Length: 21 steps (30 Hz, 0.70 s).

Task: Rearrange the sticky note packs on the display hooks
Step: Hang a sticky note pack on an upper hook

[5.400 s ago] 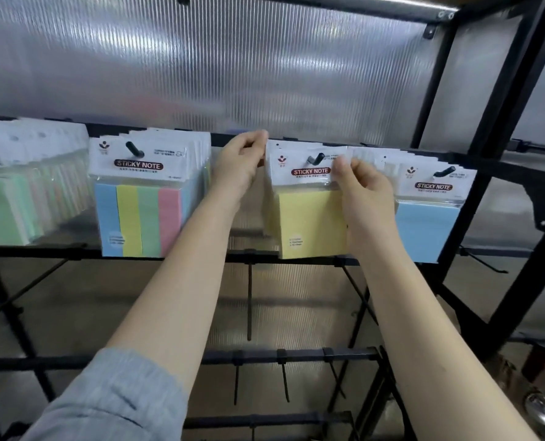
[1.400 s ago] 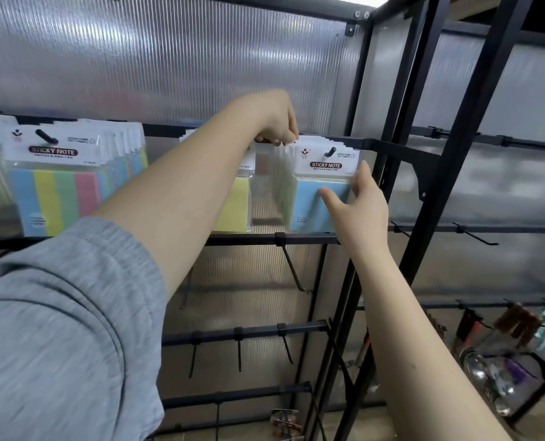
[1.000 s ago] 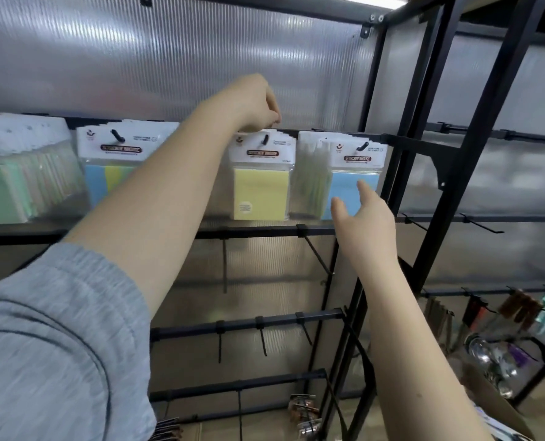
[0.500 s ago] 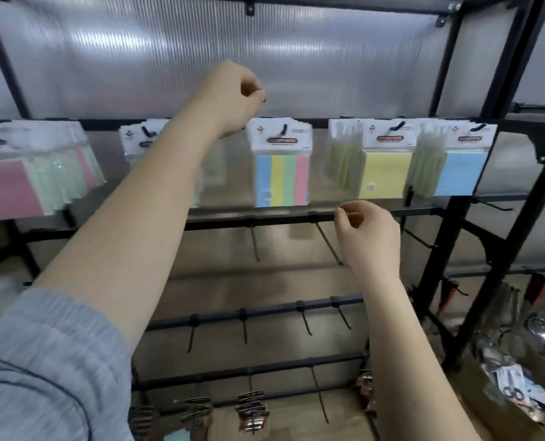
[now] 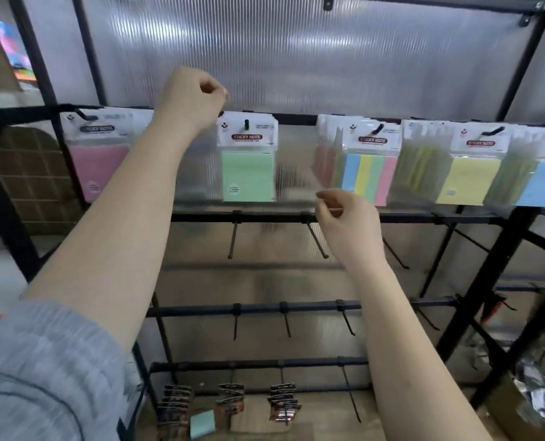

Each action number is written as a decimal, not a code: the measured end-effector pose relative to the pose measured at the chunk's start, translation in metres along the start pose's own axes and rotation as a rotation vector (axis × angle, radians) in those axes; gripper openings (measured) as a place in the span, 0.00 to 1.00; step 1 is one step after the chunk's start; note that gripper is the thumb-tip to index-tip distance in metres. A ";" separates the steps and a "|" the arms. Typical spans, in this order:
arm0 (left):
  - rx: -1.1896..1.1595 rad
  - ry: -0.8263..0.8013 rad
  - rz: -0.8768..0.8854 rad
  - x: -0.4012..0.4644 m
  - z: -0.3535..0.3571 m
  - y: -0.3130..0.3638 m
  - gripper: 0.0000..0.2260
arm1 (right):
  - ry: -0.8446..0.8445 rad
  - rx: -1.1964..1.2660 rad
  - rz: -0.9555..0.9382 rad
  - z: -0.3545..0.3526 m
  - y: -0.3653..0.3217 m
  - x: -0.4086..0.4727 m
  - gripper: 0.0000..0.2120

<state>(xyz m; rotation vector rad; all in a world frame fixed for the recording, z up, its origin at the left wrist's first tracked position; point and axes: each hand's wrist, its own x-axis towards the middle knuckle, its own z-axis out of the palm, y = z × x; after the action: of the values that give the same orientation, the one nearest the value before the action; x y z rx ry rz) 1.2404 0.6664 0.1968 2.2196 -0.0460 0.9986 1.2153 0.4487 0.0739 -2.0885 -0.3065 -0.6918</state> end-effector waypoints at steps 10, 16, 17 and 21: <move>-0.079 -0.135 -0.131 0.034 0.007 -0.051 0.10 | -0.021 0.188 -0.035 0.051 -0.021 0.059 0.18; -0.094 -0.186 -0.114 0.057 0.022 -0.071 0.09 | -0.035 0.360 0.008 0.071 -0.025 0.086 0.13; -0.101 -0.194 -0.116 0.059 0.024 -0.074 0.09 | -0.022 0.404 0.037 0.073 -0.026 0.087 0.11; -0.131 -0.213 -0.093 0.063 0.034 -0.084 0.09 | -0.101 0.575 0.087 0.078 -0.028 0.085 0.10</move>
<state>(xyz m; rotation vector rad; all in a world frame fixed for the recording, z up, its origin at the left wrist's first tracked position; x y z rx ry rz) 1.3321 0.7245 0.1747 2.1779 -0.1001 0.6874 1.3004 0.5253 0.1068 -1.5763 -0.4129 -0.3854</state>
